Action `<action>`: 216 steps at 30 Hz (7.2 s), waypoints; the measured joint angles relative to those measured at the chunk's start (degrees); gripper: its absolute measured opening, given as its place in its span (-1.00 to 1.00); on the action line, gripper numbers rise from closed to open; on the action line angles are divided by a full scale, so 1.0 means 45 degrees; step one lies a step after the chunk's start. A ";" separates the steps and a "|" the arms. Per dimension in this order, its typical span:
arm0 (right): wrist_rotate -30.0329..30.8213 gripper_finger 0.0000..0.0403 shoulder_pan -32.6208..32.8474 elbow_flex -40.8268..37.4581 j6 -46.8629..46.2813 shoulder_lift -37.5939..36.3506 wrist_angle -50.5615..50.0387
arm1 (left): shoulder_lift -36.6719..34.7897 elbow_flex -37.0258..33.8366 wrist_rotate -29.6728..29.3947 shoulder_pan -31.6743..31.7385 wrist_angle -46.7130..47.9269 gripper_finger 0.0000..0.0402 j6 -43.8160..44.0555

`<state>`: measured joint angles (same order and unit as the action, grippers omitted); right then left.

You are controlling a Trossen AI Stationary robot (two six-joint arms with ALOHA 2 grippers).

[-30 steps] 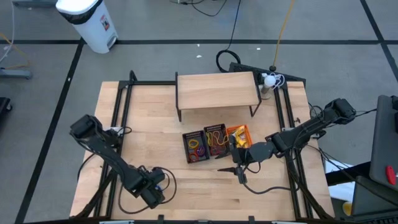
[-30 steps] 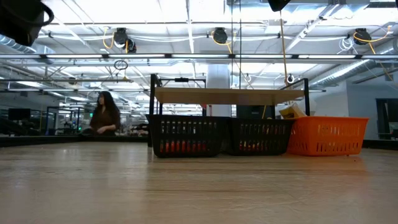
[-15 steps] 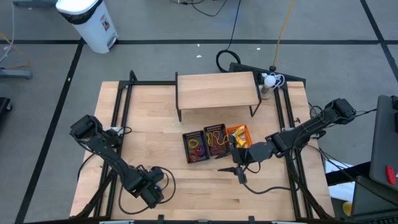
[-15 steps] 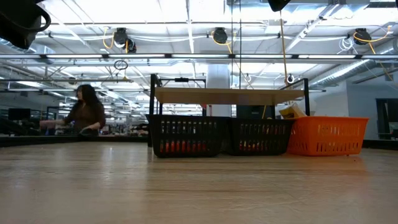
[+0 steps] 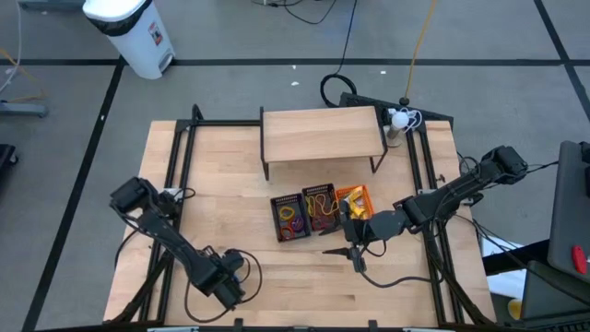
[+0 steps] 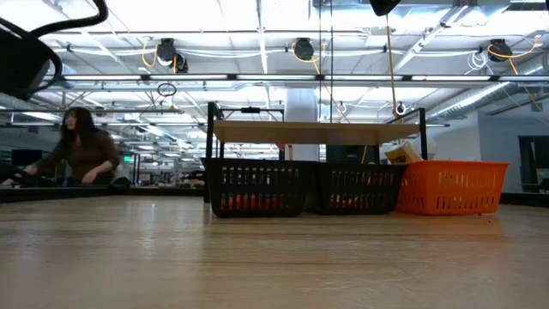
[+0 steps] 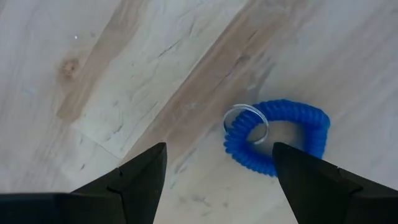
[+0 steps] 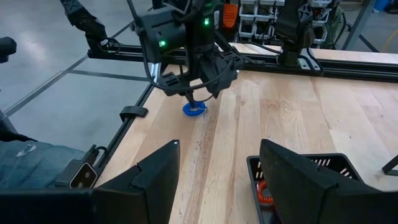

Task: Pick & Place Office Desk Supplies
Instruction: Put the blue spiral keychain into the left black bin, then put the left black bin with spiral keychain on the shelf

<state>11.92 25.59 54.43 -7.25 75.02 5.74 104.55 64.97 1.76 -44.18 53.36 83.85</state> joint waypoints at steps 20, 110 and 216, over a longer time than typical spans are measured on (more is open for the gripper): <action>0.0000 0.04 0.0003 -0.0003 -0.0046 0.0000 -0.0014 | 0.0616 0.0048 0.0270 0.0741 -0.1263 -0.89 -0.0753; 0.1379 0.04 0.1077 -0.3253 -0.3147 -0.4702 -0.2250 | -0.1069 0.1237 -0.0718 0.6921 -0.4259 0.04 -1.0661; 0.1384 0.04 0.1062 -0.3238 -0.3315 -0.4402 -0.2284 | 0.1972 1.5480 -0.4427 0.8910 0.8150 -0.98 -1.5759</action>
<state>18.15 30.37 39.86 -22.17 55.21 -4.54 113.43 134.63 -18.16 -4.09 90.04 12.94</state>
